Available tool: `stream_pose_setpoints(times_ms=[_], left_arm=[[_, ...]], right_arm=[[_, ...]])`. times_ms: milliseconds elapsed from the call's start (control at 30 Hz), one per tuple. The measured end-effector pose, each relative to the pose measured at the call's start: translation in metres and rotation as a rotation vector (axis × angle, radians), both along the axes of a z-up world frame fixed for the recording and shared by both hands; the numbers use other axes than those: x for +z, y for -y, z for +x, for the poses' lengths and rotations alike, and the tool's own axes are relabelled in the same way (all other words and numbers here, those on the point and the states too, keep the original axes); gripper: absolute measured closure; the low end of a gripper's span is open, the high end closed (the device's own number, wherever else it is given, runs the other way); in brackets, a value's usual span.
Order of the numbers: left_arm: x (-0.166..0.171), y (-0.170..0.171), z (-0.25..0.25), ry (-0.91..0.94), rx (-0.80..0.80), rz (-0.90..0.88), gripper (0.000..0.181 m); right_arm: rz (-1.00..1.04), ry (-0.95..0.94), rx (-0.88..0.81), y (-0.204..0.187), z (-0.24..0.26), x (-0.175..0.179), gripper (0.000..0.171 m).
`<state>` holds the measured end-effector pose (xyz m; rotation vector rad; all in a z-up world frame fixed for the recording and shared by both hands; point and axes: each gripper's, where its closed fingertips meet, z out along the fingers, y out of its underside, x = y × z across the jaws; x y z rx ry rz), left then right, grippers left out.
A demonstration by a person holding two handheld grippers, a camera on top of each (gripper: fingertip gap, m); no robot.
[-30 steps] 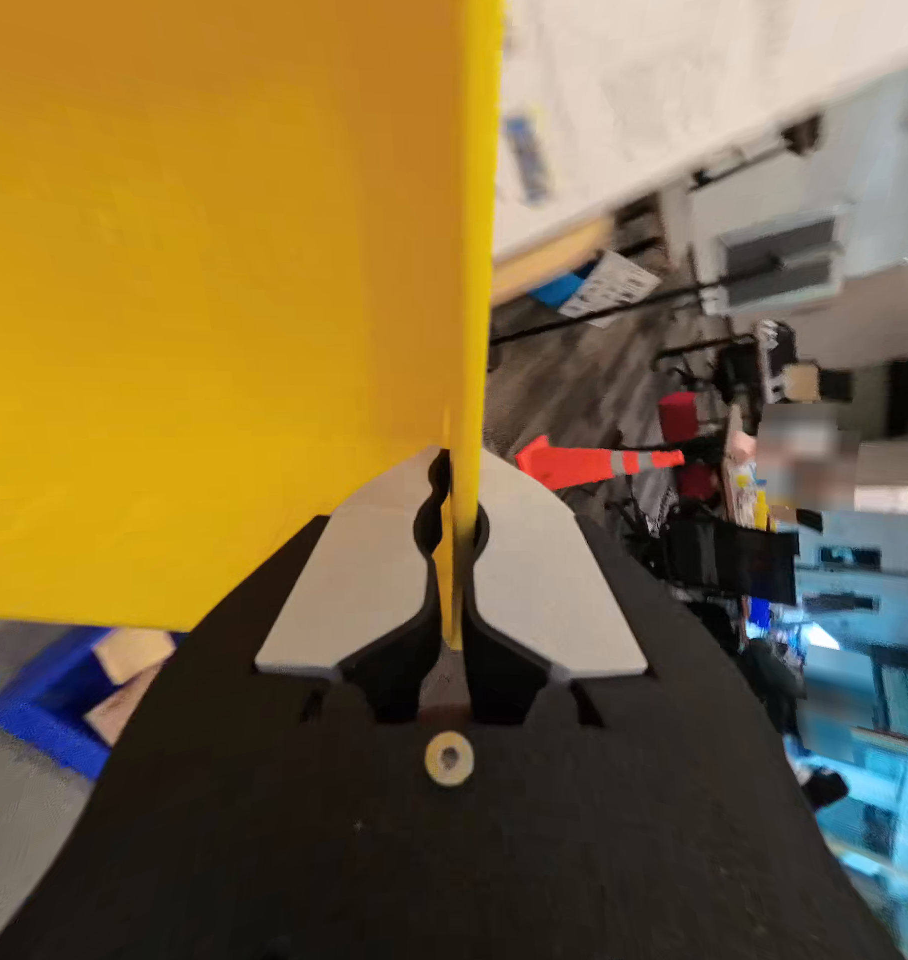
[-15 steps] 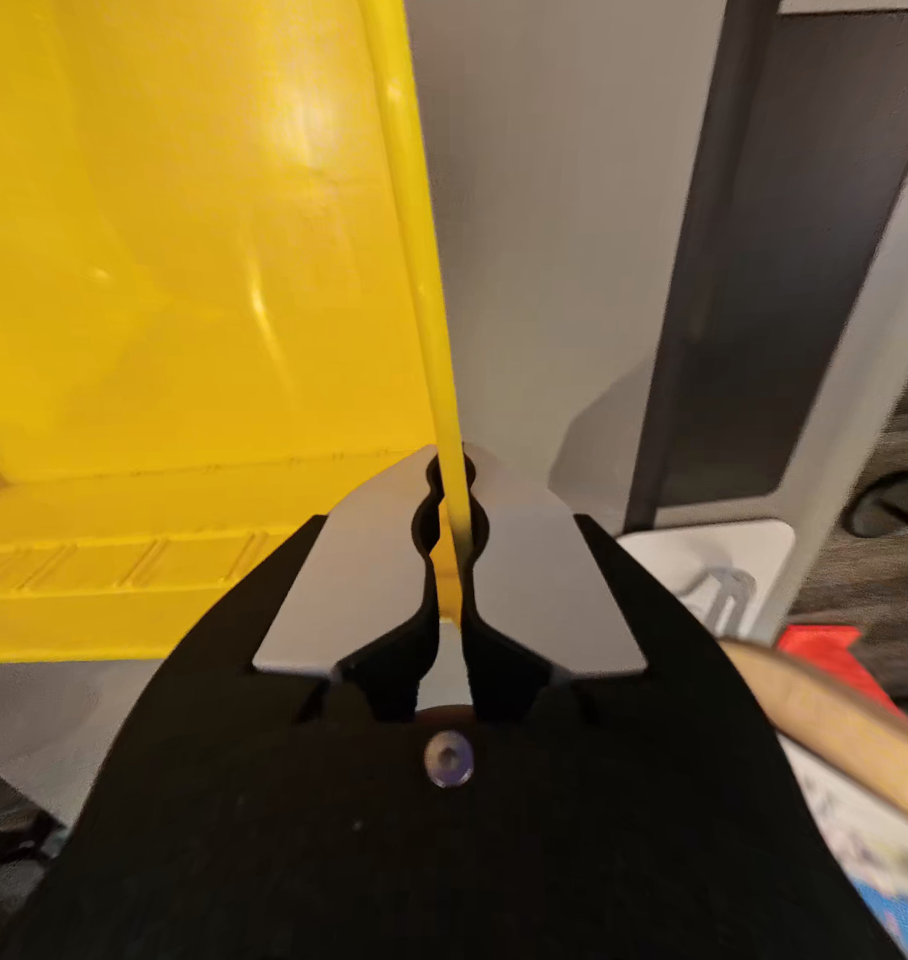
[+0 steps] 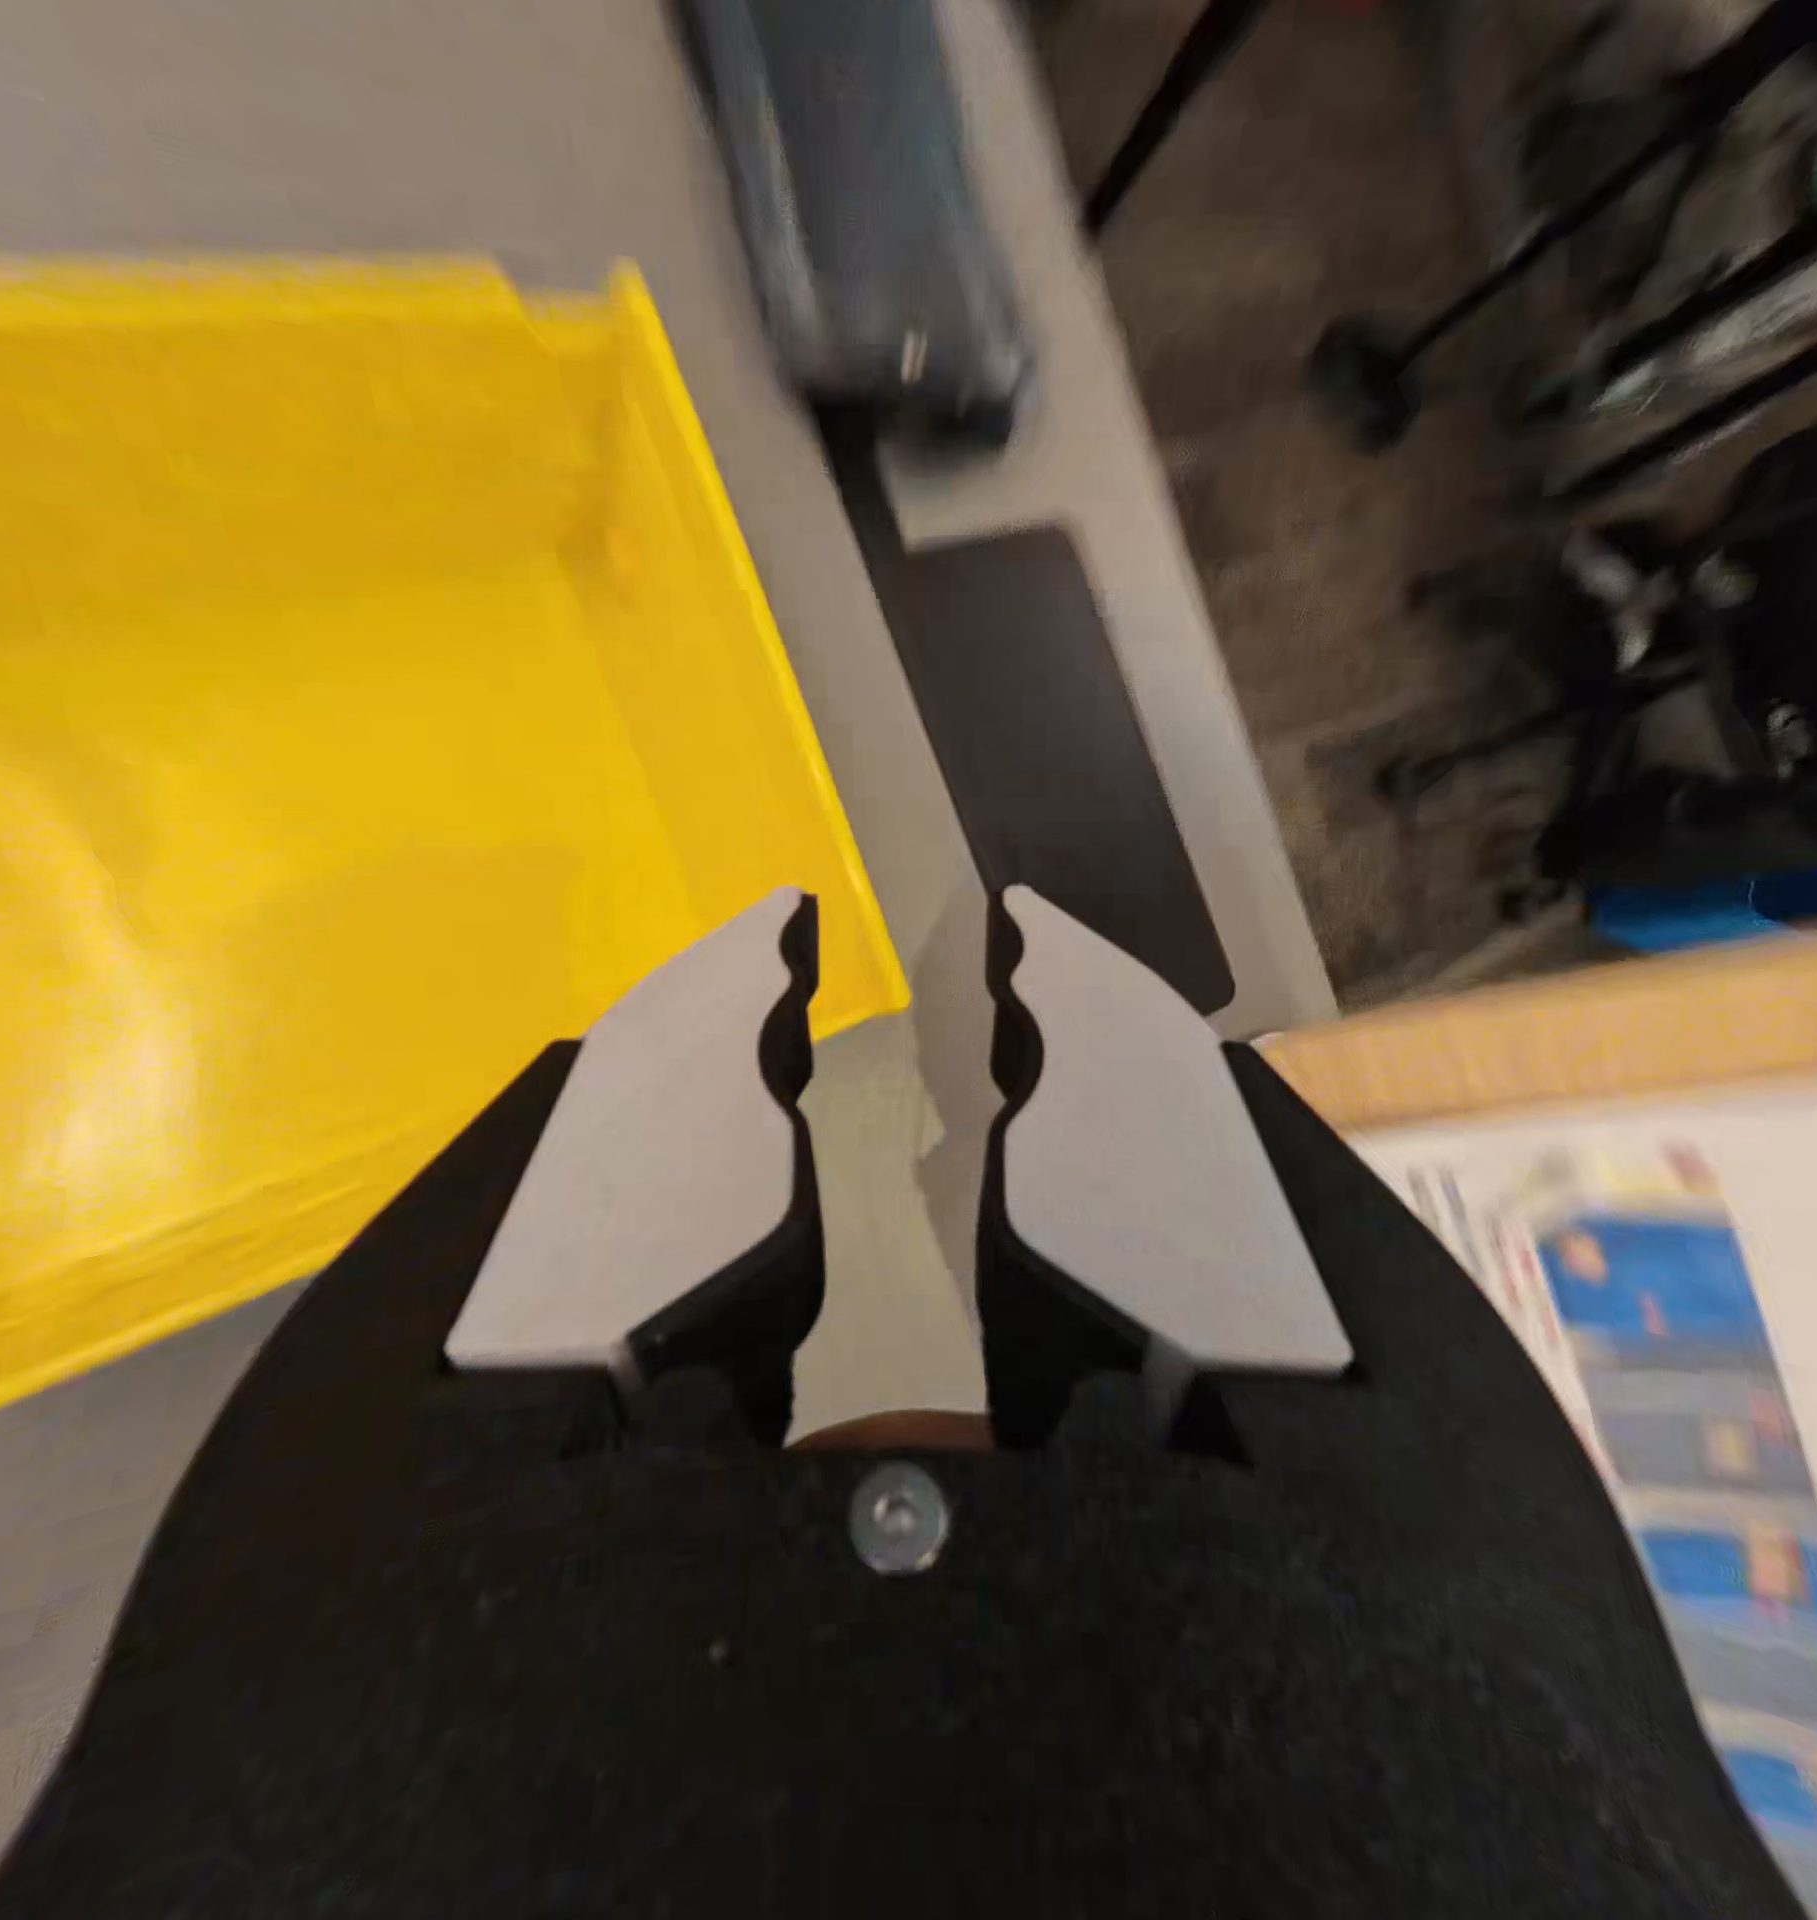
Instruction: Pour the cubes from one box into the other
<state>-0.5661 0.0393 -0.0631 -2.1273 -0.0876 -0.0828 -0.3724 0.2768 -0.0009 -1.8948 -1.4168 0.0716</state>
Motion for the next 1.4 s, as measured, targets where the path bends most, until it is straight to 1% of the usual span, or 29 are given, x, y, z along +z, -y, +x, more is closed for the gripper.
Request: stream_pose_setpoints(times_ms=[67, 100, 133, 167, 200, 267, 333, 400, 467, 533, 600, 700, 767, 800, 833, 867, 933, 1067, 1167, 1233, 1300, 1333, 1400], left_arm=[[0.031, 0.032, 0.008, -0.014, 0.028, 0.141, 0.143], [0.038, 0.048, 0.021, 0.014, 0.02, 0.191, 0.144], [0.038, 0.064, 0.038, 0.052, -0.005, 0.218, 0.144], [0.033, 0.078, 0.059, 0.086, -0.043, 0.224, 0.144], [0.025, 0.089, 0.081, 0.111, -0.079, 0.218, 0.144], [0.006, 0.105, 0.121, 0.126, -0.119, 0.205, 0.145], [-0.011, 0.11, 0.158, 0.105, -0.18, 0.177, 0.146], [-0.02, 0.106, 0.186, 0.046, -0.226, 0.136, 0.146], [-0.019, 0.101, 0.215, 0.02, -0.284, 0.108, 0.147], [-0.011, 0.097, 0.246, 0.014, -0.337, 0.114, 0.149], [-0.003, 0.095, 0.276, -0.009, -0.379, 0.127, 0.15], [0.003, 0.089, 0.322, -0.054, -0.448, 0.14, 0.152], [0.002, 0.083, 0.352, -0.086, -0.495, 0.138, 0.152], [0.0, 0.079, 0.367, -0.102, -0.522, 0.135, 0.152], [-0.002, 0.075, 0.382, -0.118, -0.549, 0.133, 0.152], [-0.004, 0.071, 0.395, -0.134, -0.573, 0.135, 0.152], [-0.008, 0.062, 0.423, -0.159, -0.62, 0.15, 0.152], [-0.016, 0.051, 0.477, -0.156, -0.729, 0.195, 0.153], [-0.029, 0.045, 0.508, -0.125, -0.802, 0.18, 0.153], [-0.039, 0.042, 0.526, -0.078, -0.841, 0.129, 0.153], [-0.043, 0.041, 0.545, -0.013, -0.887, 0.083, 0.153], [-0.043, 0.039, 0.553, 0.016, -0.909, 0.073, 0.153], [-0.042, 0.038, 0.567, 0.065, -0.948, 0.067, 0.153]], right_arm=[[0.034, -0.319, -0.006, 0.064, 0.04, 0.057, 0.141], [0.008, -0.458, -0.019, 0.1, 0.066, 0.072, 0.142], [-0.043, -0.554, -0.015, 0.14, 0.092, 0.076, 0.143], [-0.099, -0.599, -0.001, 0.179, 0.118, 0.071, 0.143], [-0.146, -0.623, -0.018, 0.212, 0.147, 0.06, 0.143], [-0.15, -0.692, -0.12, 0.256, 0.205, 0.039, 0.143], [-0.151, -0.719, -0.261, 0.286, 0.261, 0.01, 0.142], [-0.136, -0.769, -0.405, 0.311, 0.316, -0.013, 0.14], [-0.083, -0.791, -0.492, 0.338, 0.368, -0.029, 0.139], [0.041, -0.755, -0.597, 0.365, 0.431, -0.041, 0.139], [0.118, -0.739, -0.698, 0.397, 0.496, -0.052, 0.139], [0.115, -0.721, -0.855, 0.444, 0.587, -0.08, 0.14], [0.045, -0.611, -0.988, 0.468, 0.639, -0.113, 0.135], [0.043, -0.559, -1.076, 0.481, 0.666, -0.127, 0.135], [0.059, -0.555, -1.144, 0.493, 0.686, -0.139, 0.135], [0.051, -0.591, -1.178, 0.502, 0.696, -0.149, 0.135], [-0.048, -0.658, -1.245, 0.518, 0.705, -0.178, 0.135], [-0.177, -0.602, -1.273, 0.544, 0.704, -0.235, 0.133], [-0.276, -0.591, -1.306, 0.554, 0.694, -0.291, 0.133], [-0.364, -0.604, -1.378, 0.558, 0.691, -0.333, 0.13], [-0.445, -0.672, -1.439, 0.55, 0.694, -0.362, 0.13], [-0.495, -0.721, -1.484, 0.544, 0.702, -0.371, 0.131], [-0.515, -0.799, -1.572, 0.527, 0.73, -0.373, 0.131]])
